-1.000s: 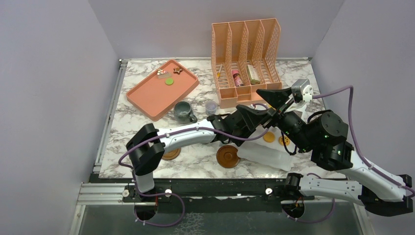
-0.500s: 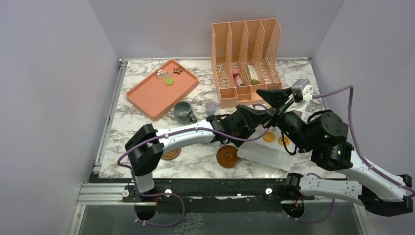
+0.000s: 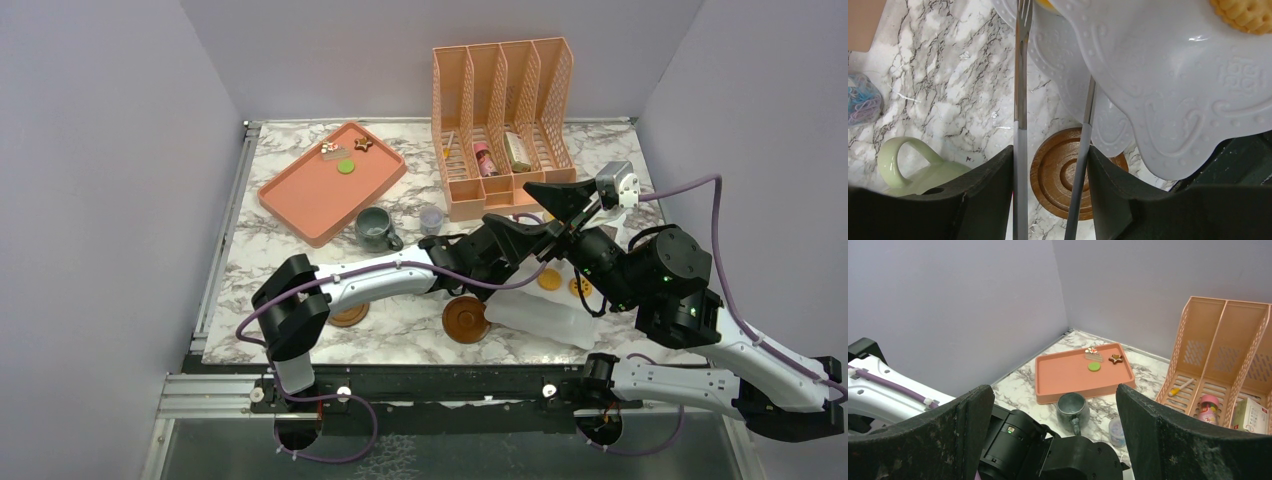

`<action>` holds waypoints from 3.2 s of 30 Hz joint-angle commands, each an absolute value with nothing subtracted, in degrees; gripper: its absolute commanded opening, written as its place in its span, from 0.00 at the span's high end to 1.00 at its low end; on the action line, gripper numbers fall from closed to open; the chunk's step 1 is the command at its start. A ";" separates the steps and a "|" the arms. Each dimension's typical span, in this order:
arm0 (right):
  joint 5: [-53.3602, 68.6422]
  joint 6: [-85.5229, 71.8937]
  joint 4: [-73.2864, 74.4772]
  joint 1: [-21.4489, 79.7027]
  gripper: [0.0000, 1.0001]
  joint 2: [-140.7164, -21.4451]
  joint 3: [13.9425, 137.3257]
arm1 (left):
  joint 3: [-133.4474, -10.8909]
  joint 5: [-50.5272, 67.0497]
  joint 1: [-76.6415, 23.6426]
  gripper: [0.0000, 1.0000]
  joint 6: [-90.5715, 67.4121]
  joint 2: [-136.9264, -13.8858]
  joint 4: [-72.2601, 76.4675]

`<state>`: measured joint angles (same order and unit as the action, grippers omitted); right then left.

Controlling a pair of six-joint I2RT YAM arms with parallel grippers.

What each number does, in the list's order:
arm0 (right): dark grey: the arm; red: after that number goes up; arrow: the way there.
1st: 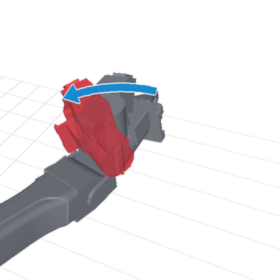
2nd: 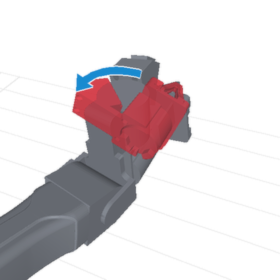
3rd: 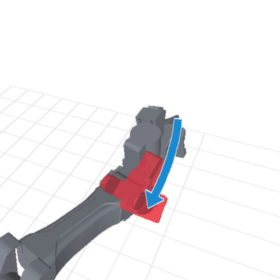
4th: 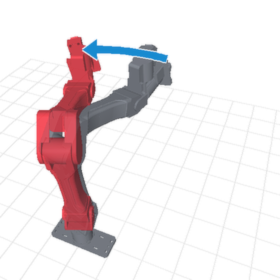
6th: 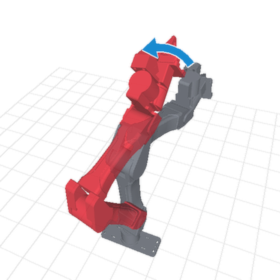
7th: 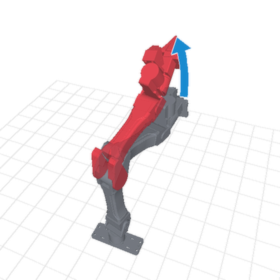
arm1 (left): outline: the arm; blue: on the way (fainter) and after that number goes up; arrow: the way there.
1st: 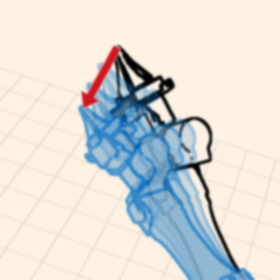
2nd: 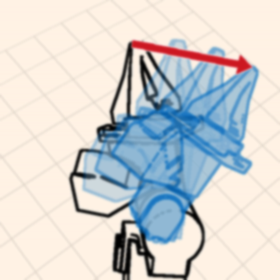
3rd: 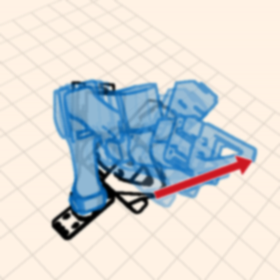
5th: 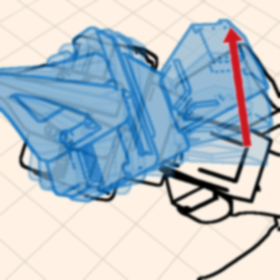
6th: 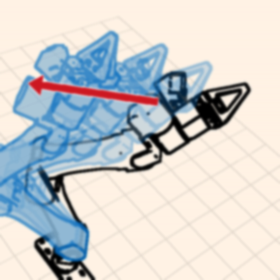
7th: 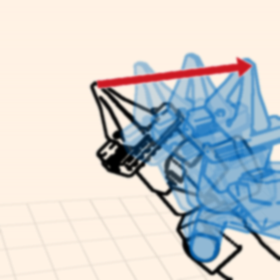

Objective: Serve the afternoon tea
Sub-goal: Place the desert on the desert table, then pick up the clamp from the desert table.

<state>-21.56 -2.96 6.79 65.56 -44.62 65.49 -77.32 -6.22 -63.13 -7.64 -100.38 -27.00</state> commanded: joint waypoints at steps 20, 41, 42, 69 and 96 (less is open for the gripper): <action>-21.02 -2.37 5.71 65.39 0.03 -45.13 66.27 | -76.91 -8.27 -63.72 0.48 -7.04 -96.15 -27.60; -20.49 -2.19 5.01 65.39 0.03 -45.56 66.59 | -76.74 -9.31 -63.72 0.48 -7.19 -96.33 -28.02; -20.40 -2.20 5.01 65.39 0.03 -45.65 66.69 | -76.63 -9.91 -63.71 0.49 -7.47 -96.34 -27.85; -19.62 -1.85 4.60 65.39 0.03 -43.32 66.02 | -60.97 3.63 -58.17 0.52 0.88 -94.74 -11.84; -19.12 -1.76 5.12 65.39 0.03 -43.66 67.05 | -59.40 -2.15 -58.10 1.00 0.25 -91.09 -14.37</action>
<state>-20.40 -2.44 6.09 65.56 -43.22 65.49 -59.07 1.02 -57.87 0.91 -96.44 -13.50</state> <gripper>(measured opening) 0.973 0.015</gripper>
